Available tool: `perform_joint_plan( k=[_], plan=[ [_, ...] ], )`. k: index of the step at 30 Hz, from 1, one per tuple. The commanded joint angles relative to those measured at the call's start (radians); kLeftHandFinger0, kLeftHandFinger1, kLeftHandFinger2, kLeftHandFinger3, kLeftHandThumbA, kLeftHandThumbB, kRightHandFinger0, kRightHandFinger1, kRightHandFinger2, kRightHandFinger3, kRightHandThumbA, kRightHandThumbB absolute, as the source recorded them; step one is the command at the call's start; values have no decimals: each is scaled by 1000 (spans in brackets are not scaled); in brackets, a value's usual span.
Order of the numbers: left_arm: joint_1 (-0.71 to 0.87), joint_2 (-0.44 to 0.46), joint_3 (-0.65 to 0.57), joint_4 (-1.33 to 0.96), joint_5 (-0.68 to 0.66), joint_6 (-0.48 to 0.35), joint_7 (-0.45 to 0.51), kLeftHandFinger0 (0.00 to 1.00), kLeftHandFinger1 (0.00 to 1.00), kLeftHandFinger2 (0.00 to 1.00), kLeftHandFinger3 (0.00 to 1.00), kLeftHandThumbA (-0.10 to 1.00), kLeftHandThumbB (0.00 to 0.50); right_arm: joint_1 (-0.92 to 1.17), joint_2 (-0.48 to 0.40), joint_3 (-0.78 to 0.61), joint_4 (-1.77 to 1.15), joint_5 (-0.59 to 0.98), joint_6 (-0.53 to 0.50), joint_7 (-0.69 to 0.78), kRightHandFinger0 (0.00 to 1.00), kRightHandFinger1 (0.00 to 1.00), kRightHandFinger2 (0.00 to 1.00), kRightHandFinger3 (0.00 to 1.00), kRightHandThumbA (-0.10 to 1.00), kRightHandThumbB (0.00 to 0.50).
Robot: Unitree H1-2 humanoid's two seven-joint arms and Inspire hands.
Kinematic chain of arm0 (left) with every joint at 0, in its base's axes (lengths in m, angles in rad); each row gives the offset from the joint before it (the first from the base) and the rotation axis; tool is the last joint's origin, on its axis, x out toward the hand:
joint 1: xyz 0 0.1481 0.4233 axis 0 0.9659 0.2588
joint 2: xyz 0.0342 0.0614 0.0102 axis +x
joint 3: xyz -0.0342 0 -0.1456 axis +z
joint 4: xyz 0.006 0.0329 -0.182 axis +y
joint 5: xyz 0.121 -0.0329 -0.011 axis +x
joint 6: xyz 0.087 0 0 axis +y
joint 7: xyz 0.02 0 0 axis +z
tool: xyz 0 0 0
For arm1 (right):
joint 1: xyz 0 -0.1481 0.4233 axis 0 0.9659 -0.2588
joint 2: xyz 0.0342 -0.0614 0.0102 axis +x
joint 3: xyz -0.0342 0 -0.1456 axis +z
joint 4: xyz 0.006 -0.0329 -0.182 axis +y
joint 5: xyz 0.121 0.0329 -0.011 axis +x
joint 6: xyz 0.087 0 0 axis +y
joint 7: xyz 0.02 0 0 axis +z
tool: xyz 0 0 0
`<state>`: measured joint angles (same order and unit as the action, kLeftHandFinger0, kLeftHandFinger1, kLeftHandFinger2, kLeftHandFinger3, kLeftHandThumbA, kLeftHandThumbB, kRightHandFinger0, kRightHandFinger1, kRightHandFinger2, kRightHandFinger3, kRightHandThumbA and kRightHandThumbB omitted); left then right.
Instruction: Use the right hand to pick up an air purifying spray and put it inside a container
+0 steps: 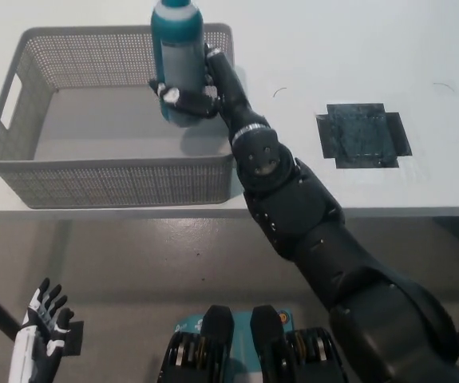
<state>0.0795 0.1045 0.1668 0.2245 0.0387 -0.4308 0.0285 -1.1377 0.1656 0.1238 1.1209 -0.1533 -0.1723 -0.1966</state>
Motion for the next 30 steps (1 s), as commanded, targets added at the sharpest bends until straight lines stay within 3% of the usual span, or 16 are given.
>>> perform_joint_plan(
  k=[1,3,8,11,14,17,19,22,24,25,30],
  plan=[
    [3,12,-1,-31,0,-39,11,843,909,948,1000,703,180,-42,-24,31,-10,-13,-26,94,1000,1000,1000,1000,467,500],
    [6,18,-4,-30,-5,-38,1,861,917,961,1000,681,165,-32,-33,47,-21,-27,-31,89,1000,1000,1000,1000,585,500],
    [9,22,-3,-23,5,-39,6,862,912,956,1000,632,180,-13,-54,50,-51,-23,-28,108,1000,1000,1000,1000,730,500],
    [16,18,-2,-25,4,-39,11,847,897,943,1000,568,184,3,-65,51,-86,-25,-18,123,1000,1000,1000,1000,702,500],
    [25,15,-3,-23,3,-39,10,847,895,939,1000,587,212,22,-77,38,-154,-4,8,158,1000,1000,1000,1000,654,500],
    [27,19,-5,-22,24,-39,16,848,895,940,1000,599,206,35,-92,28,-236,13,38,188,1000,1000,1000,1000,625,500],
    [27,17,-7,-21,19,-39,14,851,895,943,1000,560,212,38,-108,23,-321,8,72,188,1000,1000,1000,1000,676,500],
    [30,14,-5,-20,24,-39,24,830,876,924,1000,543,225,61,-129,-18,-518,68,79,219,1000,1000,1000,1000,644,500],
    [28,14,-4,-16,12,-39,20,826,875,923,1000,541,228,76,-140,-26,-622,65,119,220,1000,1000,1000,1000,702,500],
    [25,18,-3,-15,22,-39,22,826,878,925,1000,541,196,108,-162,-44,-781,81,152,229,1000,1000,1000,1000,669,500],
    [26,25,3,-15,13,-39,19,843,887,933,1000,530,167,211,-224,-76,-1096,97,164,240,1000,1000,1000,1000,641,500]
  ],
)
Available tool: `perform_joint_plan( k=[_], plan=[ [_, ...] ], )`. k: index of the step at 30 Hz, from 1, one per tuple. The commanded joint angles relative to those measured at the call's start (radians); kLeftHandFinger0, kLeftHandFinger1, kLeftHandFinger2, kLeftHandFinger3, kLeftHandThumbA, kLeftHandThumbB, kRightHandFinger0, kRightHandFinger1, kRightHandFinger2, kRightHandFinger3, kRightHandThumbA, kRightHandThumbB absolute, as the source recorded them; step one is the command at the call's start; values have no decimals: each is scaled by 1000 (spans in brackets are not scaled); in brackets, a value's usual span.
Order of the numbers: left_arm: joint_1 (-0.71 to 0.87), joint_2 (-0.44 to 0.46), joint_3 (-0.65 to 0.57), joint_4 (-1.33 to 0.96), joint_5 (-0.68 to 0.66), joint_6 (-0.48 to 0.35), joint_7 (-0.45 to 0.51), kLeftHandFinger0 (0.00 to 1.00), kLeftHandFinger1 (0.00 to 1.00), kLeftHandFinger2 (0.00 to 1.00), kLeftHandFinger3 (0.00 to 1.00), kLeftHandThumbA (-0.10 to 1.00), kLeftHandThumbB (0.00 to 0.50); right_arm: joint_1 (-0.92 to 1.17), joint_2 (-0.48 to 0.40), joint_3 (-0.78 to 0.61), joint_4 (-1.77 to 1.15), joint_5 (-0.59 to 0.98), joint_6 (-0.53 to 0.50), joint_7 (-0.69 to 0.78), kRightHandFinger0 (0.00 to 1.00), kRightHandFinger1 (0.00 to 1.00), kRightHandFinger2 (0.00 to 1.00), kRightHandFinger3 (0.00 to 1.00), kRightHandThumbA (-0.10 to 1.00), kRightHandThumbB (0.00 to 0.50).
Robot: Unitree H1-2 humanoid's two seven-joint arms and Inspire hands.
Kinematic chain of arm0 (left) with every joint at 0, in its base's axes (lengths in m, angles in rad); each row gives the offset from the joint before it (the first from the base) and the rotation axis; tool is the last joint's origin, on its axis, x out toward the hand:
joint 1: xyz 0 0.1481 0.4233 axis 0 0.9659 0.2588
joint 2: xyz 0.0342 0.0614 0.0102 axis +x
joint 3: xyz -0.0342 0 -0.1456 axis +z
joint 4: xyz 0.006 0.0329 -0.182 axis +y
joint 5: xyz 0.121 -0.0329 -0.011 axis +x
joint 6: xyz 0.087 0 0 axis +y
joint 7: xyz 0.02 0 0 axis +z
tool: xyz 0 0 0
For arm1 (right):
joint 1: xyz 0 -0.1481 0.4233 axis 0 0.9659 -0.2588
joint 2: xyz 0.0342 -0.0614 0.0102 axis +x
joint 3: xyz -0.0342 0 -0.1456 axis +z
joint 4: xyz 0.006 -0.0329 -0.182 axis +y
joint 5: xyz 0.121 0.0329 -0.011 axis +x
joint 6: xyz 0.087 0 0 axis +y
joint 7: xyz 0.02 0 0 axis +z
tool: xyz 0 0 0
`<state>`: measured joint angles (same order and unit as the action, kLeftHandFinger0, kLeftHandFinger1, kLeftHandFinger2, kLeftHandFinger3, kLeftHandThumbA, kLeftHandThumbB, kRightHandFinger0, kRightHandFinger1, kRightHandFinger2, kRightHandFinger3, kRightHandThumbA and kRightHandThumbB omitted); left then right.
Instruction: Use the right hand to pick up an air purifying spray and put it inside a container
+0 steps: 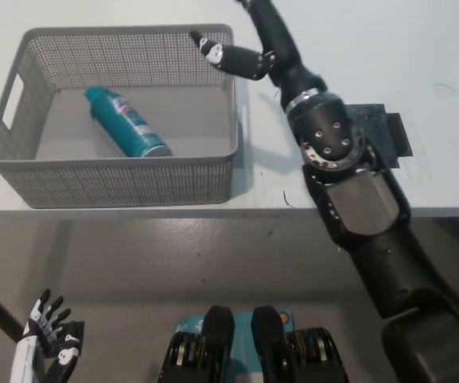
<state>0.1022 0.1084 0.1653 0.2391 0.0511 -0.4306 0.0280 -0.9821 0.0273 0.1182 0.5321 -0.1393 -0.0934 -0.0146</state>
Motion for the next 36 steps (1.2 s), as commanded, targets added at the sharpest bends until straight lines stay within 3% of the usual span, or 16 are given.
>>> perform_joint_plan(
  k=[1,4,6,7,8,9,13,15,19,24,28,29,31,36],
  plan=[
    [4,19,5,-27,-19,-39,9,847,890,935,1000,530,181,89,-100,-79,-576,97,92,65,1000,1000,1000,1000,630,500],
    [7,14,6,-27,-17,-39,15,841,888,932,1000,578,196,170,-122,-94,-697,100,110,63,1000,1000,1000,1000,675,500],
    [12,8,4,-29,-18,-39,16,842,890,934,1000,603,196,263,-147,-105,-770,85,76,56,1000,1000,1000,1000,761,500],
    [17,6,4,-29,-20,-39,16,844,892,935,1000,615,197,340,-164,-111,-788,89,9,54,1000,1000,1000,1000,731,474],
    [19,5,5,-28,-21,-39,15,845,892,936,1000,616,197,367,-171,-113,-794,94,-14,55,1000,1000,1000,1000,731,482],
    [17,9,7,-22,-21,-39,15,848,896,938,1000,629,179,466,-192,-118,-797,69,-107,44,1000,1000,1000,1000,728,416],
    [23,1,11,-24,-19,-39,23,850,892,940,1000,705,208,659,-221,-137,-788,45,-185,23,1000,1000,1000,1000,718,428],
    [32,-4,11,-33,-26,-39,17,856,902,944,1000,761,222,792,-241,-136,-736,14,-245,9,1000,1000,1000,1000,852,400],
    [39,-4,13,-43,-23,-39,19,855,913,969,1000,831,235,946,-269,-119,-593,-36,-365,-13,1000,1000,1000,1000,952,415],
    [26,-2,24,-38,-7,-39,36,858,920,973,1000,939,268,1091,-317,-64,-428,-135,-377,-108,1000,1000,1000,1000,1000,436],
    [19,-4,26,-45,-10,-39,35,858,928,971,1000,933,287,1100,-340,-45,-328,-180,-377,-122,1000,1000,1000,1000,1000,468],
    [20,-1,28,-48,-9,-35,33,867,943,983,1000,952,311,1094,-341,-43,-307,-194,-377,-113,1000,1000,1000,1000,1000,477],
    [31,6,31,-67,9,-14,35,889,961,995,1000,996,345,1067,-347,-21,-234,-192,-377,-120,1000,1000,1000,1000,1000,496],
    [21,17,34,-50,2,-21,27,920,965,984,1000,972,367,1032,-339,-20,-160,-138,-377,-90,1000,1000,1000,1000,1000,500]
  ],
)
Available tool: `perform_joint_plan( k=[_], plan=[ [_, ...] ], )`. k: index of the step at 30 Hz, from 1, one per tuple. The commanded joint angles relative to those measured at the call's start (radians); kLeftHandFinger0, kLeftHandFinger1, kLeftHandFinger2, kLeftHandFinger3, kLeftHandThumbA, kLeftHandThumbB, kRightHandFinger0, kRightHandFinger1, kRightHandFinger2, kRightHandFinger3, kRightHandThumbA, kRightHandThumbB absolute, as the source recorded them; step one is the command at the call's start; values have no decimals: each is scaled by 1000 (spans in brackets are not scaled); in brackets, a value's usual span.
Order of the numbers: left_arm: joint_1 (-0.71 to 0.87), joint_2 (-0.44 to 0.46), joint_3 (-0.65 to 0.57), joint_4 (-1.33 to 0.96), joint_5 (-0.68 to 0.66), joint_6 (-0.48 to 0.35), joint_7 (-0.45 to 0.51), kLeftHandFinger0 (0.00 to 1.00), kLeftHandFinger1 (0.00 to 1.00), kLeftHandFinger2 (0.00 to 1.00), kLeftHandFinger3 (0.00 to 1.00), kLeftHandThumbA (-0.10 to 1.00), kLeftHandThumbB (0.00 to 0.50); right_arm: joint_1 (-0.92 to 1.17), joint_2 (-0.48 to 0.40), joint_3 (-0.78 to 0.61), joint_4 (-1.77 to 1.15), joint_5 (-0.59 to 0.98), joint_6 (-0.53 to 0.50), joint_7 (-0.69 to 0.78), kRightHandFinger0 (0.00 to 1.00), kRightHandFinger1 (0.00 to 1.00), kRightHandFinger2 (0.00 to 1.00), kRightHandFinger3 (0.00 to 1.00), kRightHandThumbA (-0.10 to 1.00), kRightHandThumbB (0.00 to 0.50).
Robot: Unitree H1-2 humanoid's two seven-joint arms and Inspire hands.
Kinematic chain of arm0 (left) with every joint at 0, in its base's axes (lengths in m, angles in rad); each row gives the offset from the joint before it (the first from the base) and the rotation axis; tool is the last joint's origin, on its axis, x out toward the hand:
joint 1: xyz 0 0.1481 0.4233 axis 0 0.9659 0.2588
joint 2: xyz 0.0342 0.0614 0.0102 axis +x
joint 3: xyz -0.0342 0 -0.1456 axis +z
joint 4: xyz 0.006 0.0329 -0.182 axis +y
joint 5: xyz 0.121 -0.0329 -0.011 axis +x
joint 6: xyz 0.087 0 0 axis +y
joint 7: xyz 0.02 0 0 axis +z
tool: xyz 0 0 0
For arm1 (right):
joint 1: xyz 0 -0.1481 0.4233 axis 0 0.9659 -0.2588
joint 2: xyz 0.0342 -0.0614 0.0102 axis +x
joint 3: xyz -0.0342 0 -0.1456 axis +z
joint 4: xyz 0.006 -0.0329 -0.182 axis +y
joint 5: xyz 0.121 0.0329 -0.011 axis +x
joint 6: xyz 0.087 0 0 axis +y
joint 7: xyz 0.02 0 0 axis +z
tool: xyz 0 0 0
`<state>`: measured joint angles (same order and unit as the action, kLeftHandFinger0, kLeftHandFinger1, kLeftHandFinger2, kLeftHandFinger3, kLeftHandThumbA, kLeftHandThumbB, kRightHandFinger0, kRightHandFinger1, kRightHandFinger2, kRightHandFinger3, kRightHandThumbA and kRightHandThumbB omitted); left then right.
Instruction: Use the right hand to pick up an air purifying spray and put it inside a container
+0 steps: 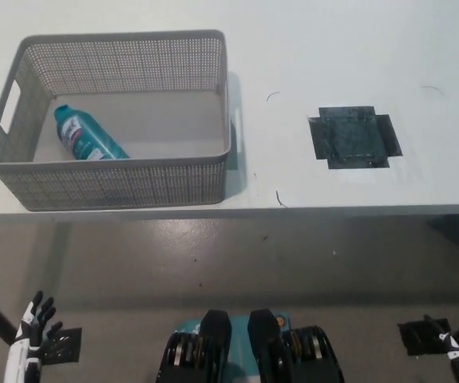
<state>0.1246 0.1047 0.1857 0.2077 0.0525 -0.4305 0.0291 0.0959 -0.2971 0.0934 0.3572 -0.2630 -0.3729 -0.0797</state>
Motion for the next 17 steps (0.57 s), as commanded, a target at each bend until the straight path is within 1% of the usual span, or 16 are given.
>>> perform_joint_plan(
  k=[1,3,4,5,7,8,9,11,13,14,17],
  plan=[
    [-3,20,13,-15,2,-25,26,913,964,979,1000,966,368,-50,-18,7,18,-28,-97,-31,1000,1000,1000,1000,1000,500],
    [-8,18,11,-5,-3,-31,23,911,970,982,1000,946,367,-58,-20,7,16,-20,-97,-20,1000,1000,1000,1000,1000,500],
    [-12,18,11,0,8,-34,29,908,964,974,1000,955,360,-64,-20,6,15,-18,-97,-14,1000,1000,1000,1000,1000,500],
    [-11,17,12,1,13,-38,32,907,960,972,1000,962,369,-68,-21,7,14,-17,-97,-10,1000,1000,1000,1000,1000,500],
    [-11,17,9,3,1,-39,27,903,952,977,1000,942,350,-73,-22,7,13,-7,-97,-5,1000,1000,1000,1000,1000,496],
    [-12,18,8,4,-8,-39,20,907,954,994,1000,929,353,-76,-22,6,13,-4,-97,-3,1000,1000,1000,1000,1000,500],
    [-14,16,9,5,-8,-39,23,904,951,994,1000,920,366,-80,-21,3,15,0,-97,1,1000,1000,1000,1000,1000,500],
    [-17,15,8,6,0,-39,29,890,941,986,1000,909,364,-84,-21,2,15,29,-97,15,1000,1000,1000,1000,1000,500],
    [-26,16,4,5,3,-39,24,897,958,1000,1000,916,367,-95,-21,-5,16,41,-97,25,1000,1000,1000,1000,1000,500],
    [-24,18,0,3,5,-39,22,896,959,1000,1000,912,345,-95,-20,-7,16,51,-97,31,1000,1000,1000,1000,1000,496],
    [-33,18,-1,4,10,-39,24,896,955,1000,1000,915,359,-103,-17,-14,13,73,-97,44,1000,1000,1000,1000,1000,489]
  ],
)
